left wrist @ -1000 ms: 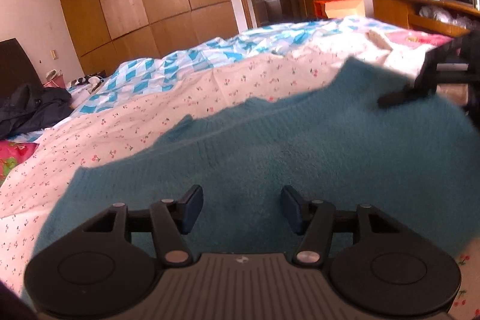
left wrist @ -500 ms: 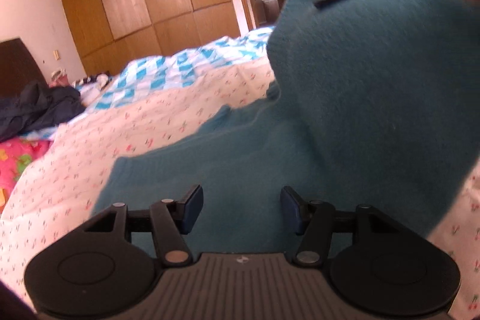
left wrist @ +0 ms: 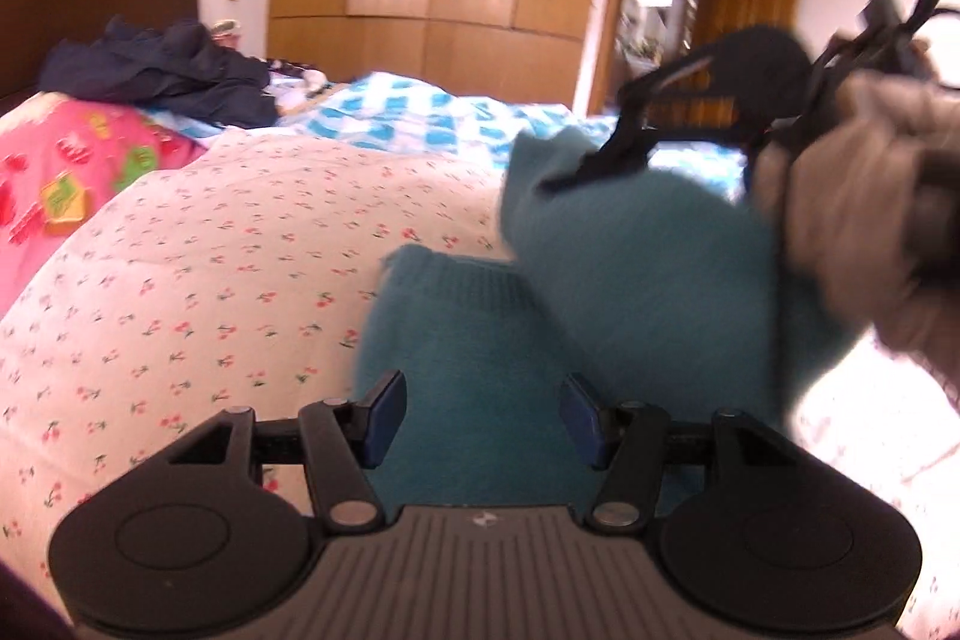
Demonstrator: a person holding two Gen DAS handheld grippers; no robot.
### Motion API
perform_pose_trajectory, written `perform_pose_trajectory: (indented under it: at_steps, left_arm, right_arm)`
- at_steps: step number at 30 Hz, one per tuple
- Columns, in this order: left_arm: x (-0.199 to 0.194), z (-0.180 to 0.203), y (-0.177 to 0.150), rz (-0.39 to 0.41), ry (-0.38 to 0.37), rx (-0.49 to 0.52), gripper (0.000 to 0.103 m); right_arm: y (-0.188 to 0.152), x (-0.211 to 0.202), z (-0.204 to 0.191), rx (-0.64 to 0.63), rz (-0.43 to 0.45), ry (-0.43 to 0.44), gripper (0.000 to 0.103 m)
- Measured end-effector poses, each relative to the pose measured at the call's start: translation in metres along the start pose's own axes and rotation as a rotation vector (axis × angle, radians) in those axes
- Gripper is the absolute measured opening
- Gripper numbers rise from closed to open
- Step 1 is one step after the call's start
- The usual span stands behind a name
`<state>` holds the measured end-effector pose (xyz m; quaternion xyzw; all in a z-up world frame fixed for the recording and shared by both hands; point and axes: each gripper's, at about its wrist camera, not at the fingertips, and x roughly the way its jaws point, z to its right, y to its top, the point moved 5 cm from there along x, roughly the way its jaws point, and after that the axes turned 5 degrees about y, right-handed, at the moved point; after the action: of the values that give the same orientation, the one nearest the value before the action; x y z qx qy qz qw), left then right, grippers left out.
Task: Fold small clothes
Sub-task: 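Lift the held side with the right gripper and fold it over the sweater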
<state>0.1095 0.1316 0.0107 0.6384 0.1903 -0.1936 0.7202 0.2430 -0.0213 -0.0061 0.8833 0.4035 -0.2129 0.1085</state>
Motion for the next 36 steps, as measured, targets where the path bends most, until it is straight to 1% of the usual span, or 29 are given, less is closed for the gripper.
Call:
perform_pose_trajectory:
  at_steps: [2, 4, 5, 7, 9, 12, 15, 17, 18, 19, 22, 25, 27, 28, 30, 33, 36]
  left_arm:
    - [0.002, -0.009, 0.0, 0.007, 0.034, -0.011, 0.058]
    - [0.005, -0.019, -0.003, -0.019, 0.055, -0.045, 0.058]
    - [0.006, -0.023, -0.002, -0.025, 0.056, -0.072, 0.058]
    - [0.001, -0.029, -0.001, -0.005, 0.059, -0.1, 0.058]
    - [-0.011, -0.032, -0.002, 0.026, 0.072, -0.089, 0.058]
    - [-0.022, -0.034, -0.005, 0.046, 0.093, -0.082, 0.058]
    - [-0.031, -0.036, -0.006, 0.067, 0.096, -0.085, 0.059]
    - [-0.038, -0.039, -0.007, 0.074, 0.101, -0.091, 0.059]
    - [-0.042, -0.039, -0.008, 0.08, 0.104, -0.096, 0.059]
    - [-0.046, -0.04, -0.009, 0.086, 0.107, -0.102, 0.059]
    - [-0.056, -0.045, -0.01, 0.102, 0.124, -0.127, 0.059]
    - [-0.069, -0.05, -0.012, 0.13, 0.122, -0.167, 0.059]
    - [-0.078, -0.053, -0.013, 0.149, 0.126, -0.181, 0.059]
    - [-0.082, -0.054, -0.013, 0.152, 0.131, -0.185, 0.059]
    - [-0.088, -0.055, -0.014, 0.157, 0.135, -0.193, 0.059]
    - [-0.096, -0.052, -0.01, 0.179, 0.12, -0.198, 0.059]
    - [-0.1, -0.037, -0.004, 0.193, 0.079, -0.154, 0.06]
  right_arm:
    - [-0.009, 0.016, 0.002, -0.022, -0.023, -0.049, 0.026]
    - [-0.014, 0.025, 0.006, -0.034, -0.023, -0.081, 0.027]
    - [-0.016, 0.03, 0.005, -0.053, -0.028, -0.09, 0.029]
    - [-0.02, 0.035, 0.003, -0.084, -0.04, -0.116, 0.029]
    - [-0.022, 0.038, 0.0, -0.096, -0.041, -0.134, 0.029]
    - [-0.023, 0.047, -0.006, -0.143, -0.081, -0.163, 0.033]
    - [-0.025, 0.053, -0.011, -0.187, -0.126, -0.174, 0.042]
    - [-0.027, 0.055, -0.016, -0.214, -0.157, -0.167, 0.05]
    - [-0.028, 0.056, -0.018, -0.227, -0.179, -0.16, 0.052]
    - [-0.029, 0.057, -0.019, -0.235, -0.199, -0.152, 0.056]
    - [-0.033, 0.056, -0.02, -0.222, -0.268, -0.103, 0.06]
    - [-0.038, 0.048, -0.021, -0.213, -0.312, -0.044, 0.06]
    - [-0.043, 0.04, -0.025, -0.223, -0.366, 0.029, 0.06]
    - [-0.044, 0.035, -0.027, -0.239, -0.377, 0.043, 0.06]
    - [-0.046, 0.024, -0.031, -0.292, -0.39, 0.06, 0.06]
    - [-0.049, 0.006, -0.037, -0.373, -0.39, 0.075, 0.06]
    - [-0.049, -0.012, -0.043, -0.482, -0.368, 0.063, 0.06]
